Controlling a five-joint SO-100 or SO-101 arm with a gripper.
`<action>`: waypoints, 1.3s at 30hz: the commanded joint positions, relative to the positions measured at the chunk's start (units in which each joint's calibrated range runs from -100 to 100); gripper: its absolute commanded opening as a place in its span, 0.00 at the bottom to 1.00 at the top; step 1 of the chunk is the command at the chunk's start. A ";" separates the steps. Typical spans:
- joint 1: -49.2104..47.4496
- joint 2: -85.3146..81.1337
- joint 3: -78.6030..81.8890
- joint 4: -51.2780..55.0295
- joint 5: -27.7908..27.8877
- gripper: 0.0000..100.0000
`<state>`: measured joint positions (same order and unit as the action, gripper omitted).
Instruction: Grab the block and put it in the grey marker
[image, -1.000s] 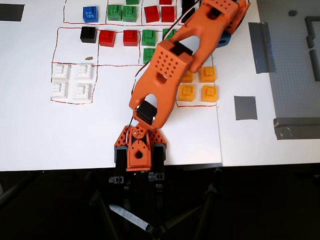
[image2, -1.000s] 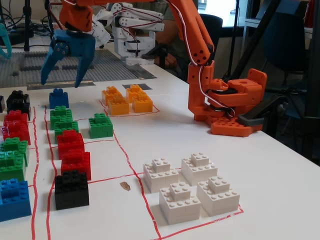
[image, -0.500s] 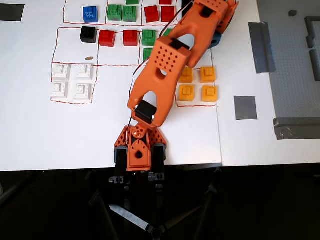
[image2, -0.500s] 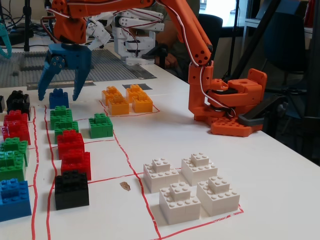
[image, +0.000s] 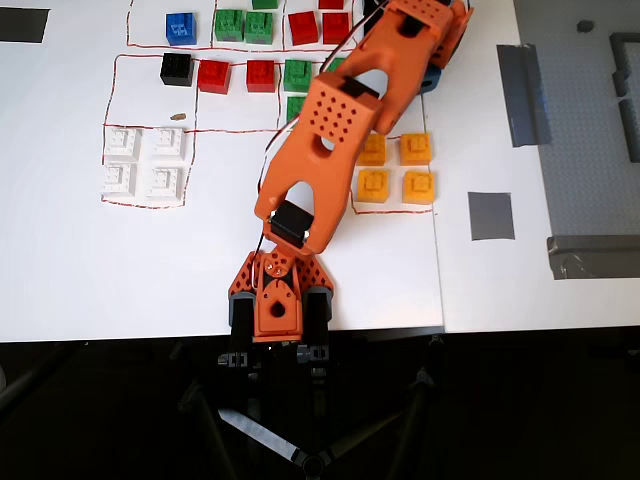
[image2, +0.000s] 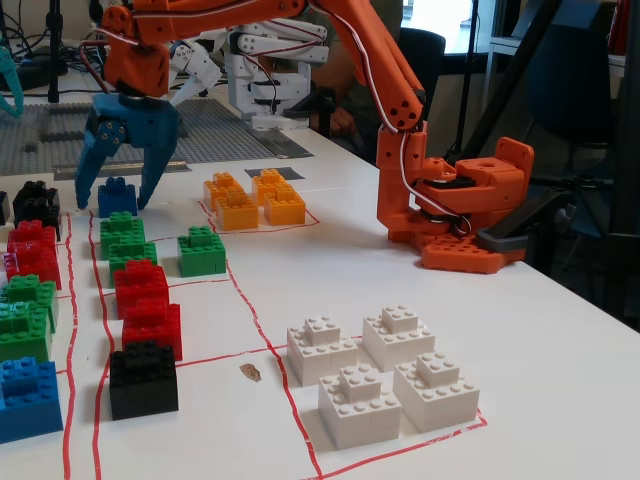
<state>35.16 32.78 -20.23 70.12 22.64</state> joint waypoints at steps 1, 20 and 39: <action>-0.05 -3.42 -1.96 -1.46 0.88 0.25; 0.03 -7.91 -6.87 4.17 1.76 0.00; 1.61 -34.51 9.29 19.19 13.38 0.00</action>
<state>34.19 9.36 -9.08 87.59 32.50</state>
